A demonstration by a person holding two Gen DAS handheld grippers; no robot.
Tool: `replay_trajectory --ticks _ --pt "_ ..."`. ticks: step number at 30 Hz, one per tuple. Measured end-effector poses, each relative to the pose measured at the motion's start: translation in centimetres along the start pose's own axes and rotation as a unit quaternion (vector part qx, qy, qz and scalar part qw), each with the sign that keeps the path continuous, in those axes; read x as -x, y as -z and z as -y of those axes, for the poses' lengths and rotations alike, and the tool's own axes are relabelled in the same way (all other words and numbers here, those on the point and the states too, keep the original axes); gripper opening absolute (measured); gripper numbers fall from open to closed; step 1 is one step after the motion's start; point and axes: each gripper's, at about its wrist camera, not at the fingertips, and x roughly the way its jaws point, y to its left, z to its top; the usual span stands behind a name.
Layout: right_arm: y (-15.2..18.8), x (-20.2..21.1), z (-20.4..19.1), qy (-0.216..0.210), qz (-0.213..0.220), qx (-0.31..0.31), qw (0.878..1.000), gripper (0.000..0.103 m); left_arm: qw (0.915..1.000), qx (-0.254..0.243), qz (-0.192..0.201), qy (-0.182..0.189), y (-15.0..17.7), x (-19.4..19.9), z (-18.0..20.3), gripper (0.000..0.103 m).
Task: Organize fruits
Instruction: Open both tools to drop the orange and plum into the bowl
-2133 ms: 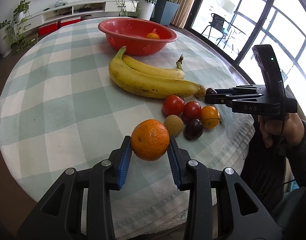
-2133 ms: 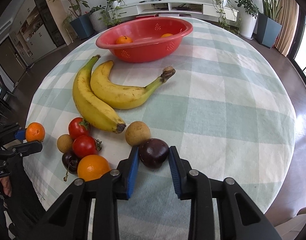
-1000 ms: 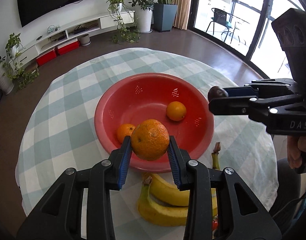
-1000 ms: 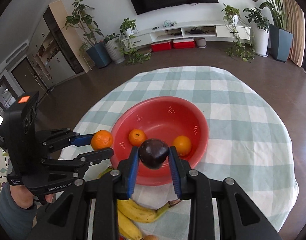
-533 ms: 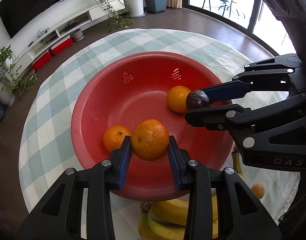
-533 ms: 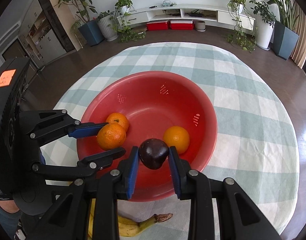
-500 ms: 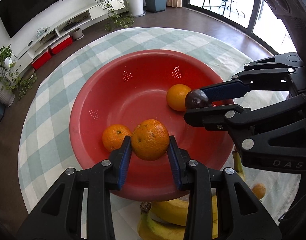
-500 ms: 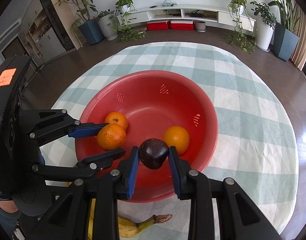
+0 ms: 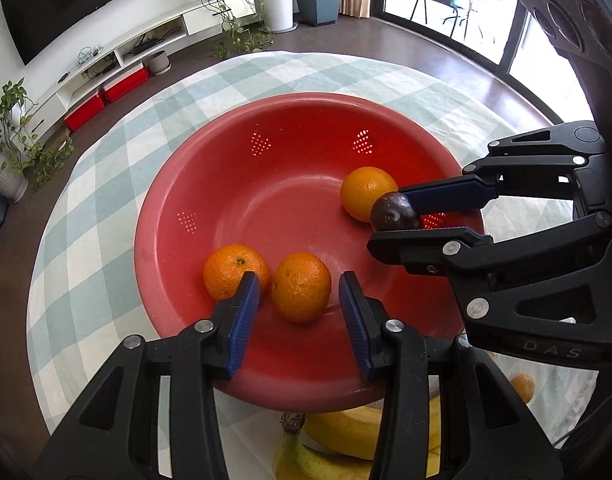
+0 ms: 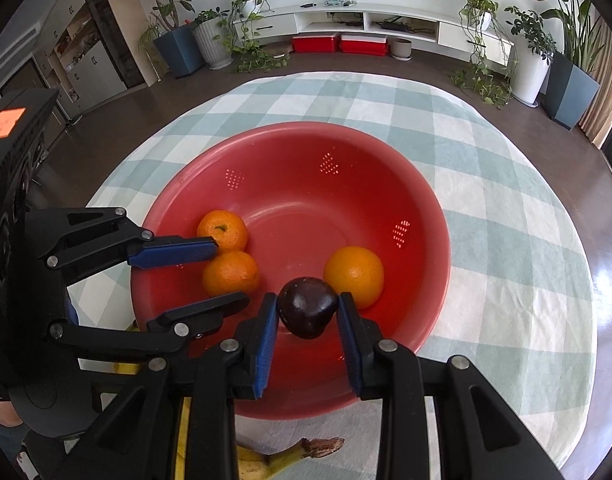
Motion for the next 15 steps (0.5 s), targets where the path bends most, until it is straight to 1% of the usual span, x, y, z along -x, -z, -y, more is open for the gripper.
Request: replay_trajectory --ticks 2,5,7,9,11,12,13,14,15 --pt "0.0 0.0 0.0 -0.001 0.0 -0.002 1.0 0.034 1.0 0.003 0.003 -0.001 0.0 0.3 -0.1 0.05" --pt "0.0 0.4 -0.1 -0.003 0.004 -0.003 1.0 0.034 1.0 0.005 0.006 0.002 0.1 0.5 -0.1 0.05" --pt "0.0 0.9 -0.1 -0.003 0.008 -0.005 1.0 0.034 1.0 0.004 0.008 0.003 0.3 1.0 0.0 0.053" --pt "0.2 1.9 0.0 -0.006 0.021 -0.01 1.0 0.034 0.9999 0.005 0.016 0.001 0.6 1.8 0.1 0.057" --pt "0.5 3.4 0.1 -0.012 0.038 -0.017 0.999 0.034 0.9996 0.009 0.028 0.0 1.2 3.1 0.2 0.059" --pt "0.7 4.2 0.1 -0.015 0.049 -0.02 0.998 0.038 0.9993 0.012 0.036 -0.001 1.6 3.9 0.2 0.064" --pt "0.9 4.8 0.1 -0.016 0.06 -0.021 0.998 0.05 0.9989 0.018 0.043 0.0 2.0 4.6 0.1 0.067" --pt "0.9 5.2 0.0 -0.012 0.069 -0.019 0.997 0.056 0.9984 0.026 0.05 0.002 2.4 5.2 0.0 0.071" --pt "0.8 5.3 -0.1 -0.004 0.072 -0.017 0.997 0.059 0.998 0.034 0.054 0.004 2.8 5.7 0.0 0.072"
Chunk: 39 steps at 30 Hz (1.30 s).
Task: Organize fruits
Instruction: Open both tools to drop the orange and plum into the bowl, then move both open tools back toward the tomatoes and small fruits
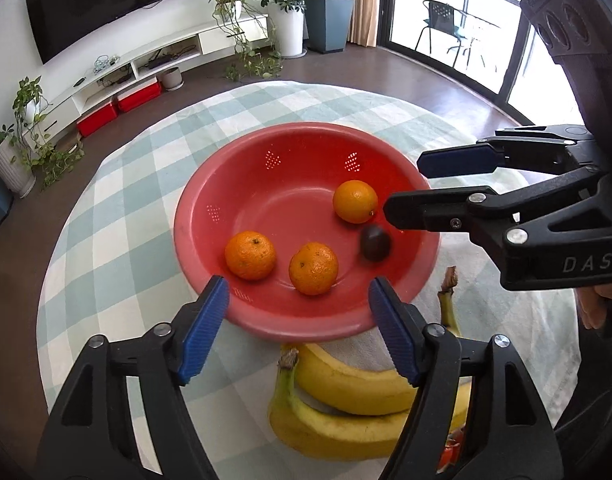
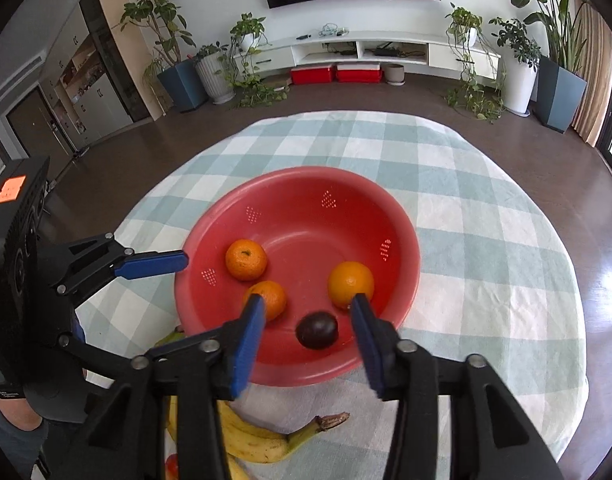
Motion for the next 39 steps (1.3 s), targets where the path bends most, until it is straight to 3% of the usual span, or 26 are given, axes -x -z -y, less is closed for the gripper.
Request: replay_trajectory --ticks 4,8,10,13,17,21,25,29,39 --pt "-1.0 -0.3 -1.0 -0.005 -0.008 0.003 1.0 0.05 0.9998 0.016 0.007 0.004 1.5 1.9 0.3 0.072" --pt "-0.4 3.0 -1.9 -0.018 0.026 0.0 0.999 0.05 0.9984 0.038 0.041 0.011 3.9 5.6 0.3 0.072" --pt "0.9 5.5 -2.0 -0.02 0.048 -0.004 0.999 0.056 0.9965 0.059 0.058 0.016 5.6 7.6 0.2 0.076" --pt "4.2 9.2 -1.6 -0.04 0.087 -0.026 0.995 0.073 0.9911 0.101 0.084 0.027 9.2 9.9 0.3 0.077" --pt "10.2 12.1 -1.1 -0.059 0.109 -0.055 0.991 0.075 0.9838 0.146 0.09 0.051 14.2 11.0 1.4 0.078" --pt "15.9 11.9 -0.9 -0.062 0.083 -0.09 0.99 0.075 0.9853 0.142 0.066 0.069 17.5 10.4 4.0 0.078" --pt "18.8 11.1 -0.7 -0.069 0.051 -0.109 0.99 0.067 0.9855 0.135 0.065 0.081 18.7 10.4 6.1 0.078" --pt "18.9 11.8 -0.7 -0.071 0.06 -0.11 0.99 0.067 0.9887 0.108 0.062 0.084 18.3 10.7 7.9 0.078" --pt "20.4 10.6 -2.6 -0.084 0.04 -0.084 0.992 0.064 0.9927 0.087 0.043 0.071 18.7 10.0 8.0 0.078"
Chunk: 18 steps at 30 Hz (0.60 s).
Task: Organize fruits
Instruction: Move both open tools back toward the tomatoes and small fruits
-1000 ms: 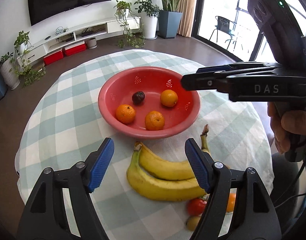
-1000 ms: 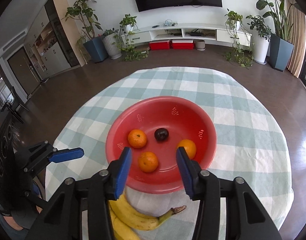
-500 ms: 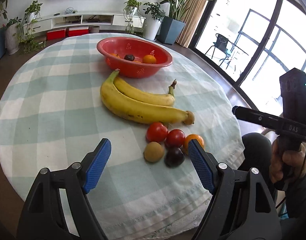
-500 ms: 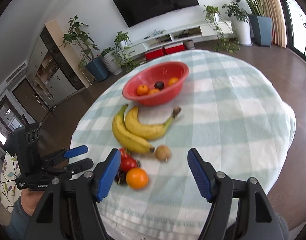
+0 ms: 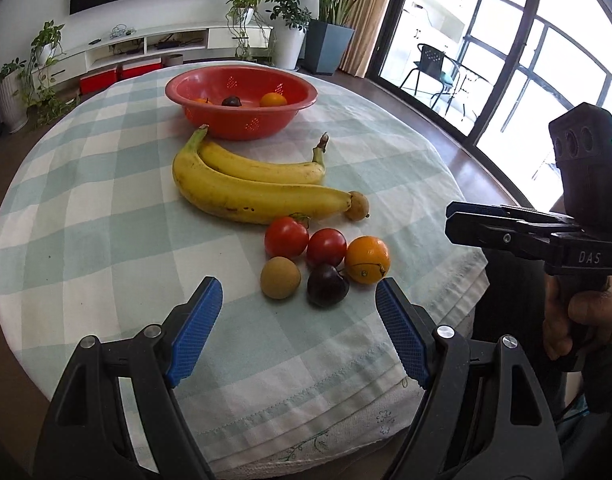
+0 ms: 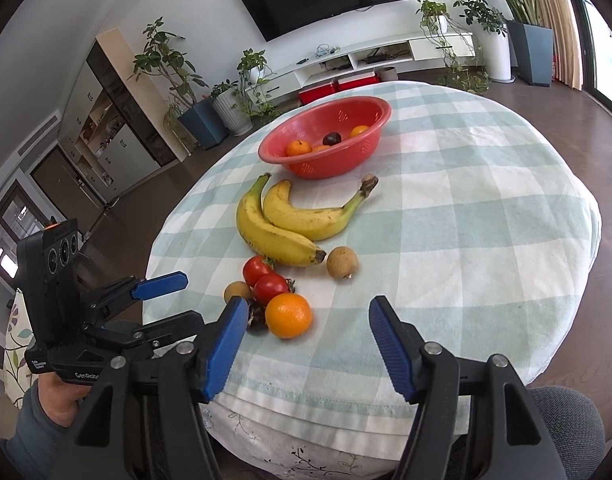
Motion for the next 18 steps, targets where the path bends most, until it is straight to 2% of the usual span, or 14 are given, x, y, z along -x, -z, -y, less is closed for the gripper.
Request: replay_trajectory --ticks 4,18 --pt "0.6 -0.4 -0.9 0.004 -0.008 0.023 1.0 0.058 0.9999 -0.014 -0.002 0.001 0.0 0.0 -0.1 0.078" --pt "0.0 -2.4 -2.3 0.003 -0.036 0.056 0.998 0.048 0.999 -0.037 -0.025 0.002 -0.6 -1.0 -1.9 0.075"
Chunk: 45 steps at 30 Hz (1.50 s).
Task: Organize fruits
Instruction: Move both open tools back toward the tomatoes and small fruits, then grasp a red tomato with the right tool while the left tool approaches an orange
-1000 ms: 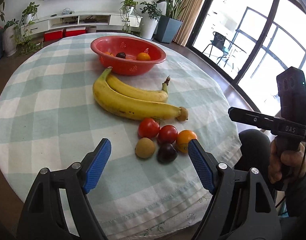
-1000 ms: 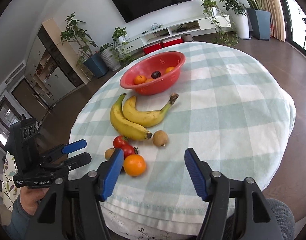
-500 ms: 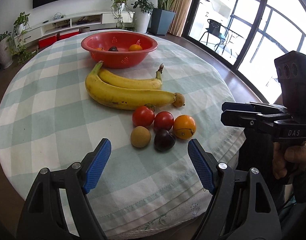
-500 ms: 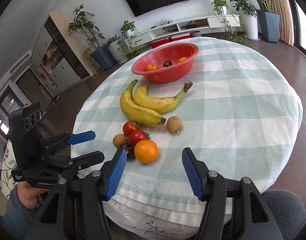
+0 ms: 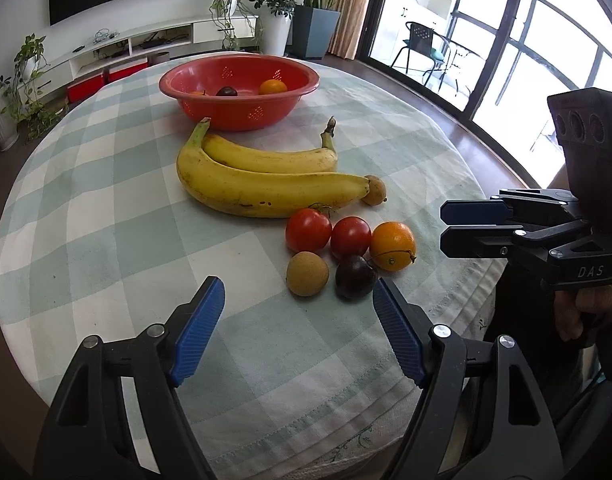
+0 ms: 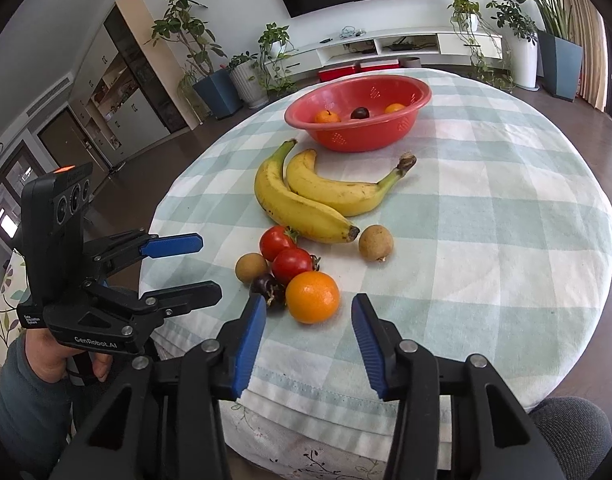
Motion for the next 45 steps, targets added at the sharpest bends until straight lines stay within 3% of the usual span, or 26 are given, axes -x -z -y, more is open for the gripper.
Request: replay_trajectory --ticks 11,22,33,45 --pt "-3.0 -3.0 -2.3 0.02 -0.058 0.069 0.996 0.043 0.9995 0.029 0.011 0.01 0.4 0.2 -1.7 0.075" --pt "-4.5 -6.5 -2.8 0.031 -0.13 0.081 0.988 0.043 0.9985 0.048 0.022 0.015 0.7 0.4 -2.6 0.075" --pt "-6.1 -8.6 -2.6 0.015 -0.185 0.053 0.981 0.043 0.998 0.053 0.028 0.019 0.9 0.6 -2.7 0.075" --pt "-6.8 -9.5 0.1 -0.052 -0.232 -0.019 0.971 0.045 0.9993 0.011 0.012 0.035 1.0 -0.2 -0.7 0.076"
